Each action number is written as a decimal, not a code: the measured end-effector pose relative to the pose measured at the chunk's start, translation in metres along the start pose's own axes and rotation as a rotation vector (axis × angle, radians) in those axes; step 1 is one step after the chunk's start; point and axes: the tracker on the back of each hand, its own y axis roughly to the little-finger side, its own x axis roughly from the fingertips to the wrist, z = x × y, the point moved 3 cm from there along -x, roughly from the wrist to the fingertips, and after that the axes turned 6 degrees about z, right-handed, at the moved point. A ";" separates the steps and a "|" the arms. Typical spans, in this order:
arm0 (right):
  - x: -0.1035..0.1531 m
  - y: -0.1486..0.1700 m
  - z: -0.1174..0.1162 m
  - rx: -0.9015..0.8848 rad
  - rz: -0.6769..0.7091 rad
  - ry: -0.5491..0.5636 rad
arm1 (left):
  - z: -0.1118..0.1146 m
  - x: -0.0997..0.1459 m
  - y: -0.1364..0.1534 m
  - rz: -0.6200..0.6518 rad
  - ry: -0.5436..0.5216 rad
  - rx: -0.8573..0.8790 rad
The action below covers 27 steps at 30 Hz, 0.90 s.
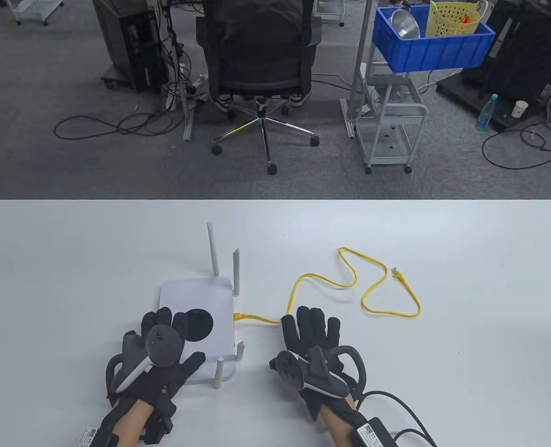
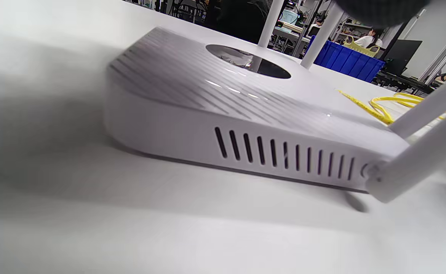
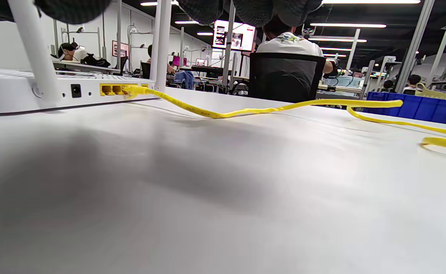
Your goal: Remove ethernet cable from router with right hand
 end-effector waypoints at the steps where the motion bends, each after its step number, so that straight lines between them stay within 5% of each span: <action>1: 0.000 0.002 -0.001 -0.001 -0.006 -0.004 | 0.000 0.000 0.000 0.001 -0.003 0.000; 27: 0.001 0.020 -0.006 -0.030 -0.032 -0.039 | -0.012 0.004 0.001 0.049 -0.074 0.104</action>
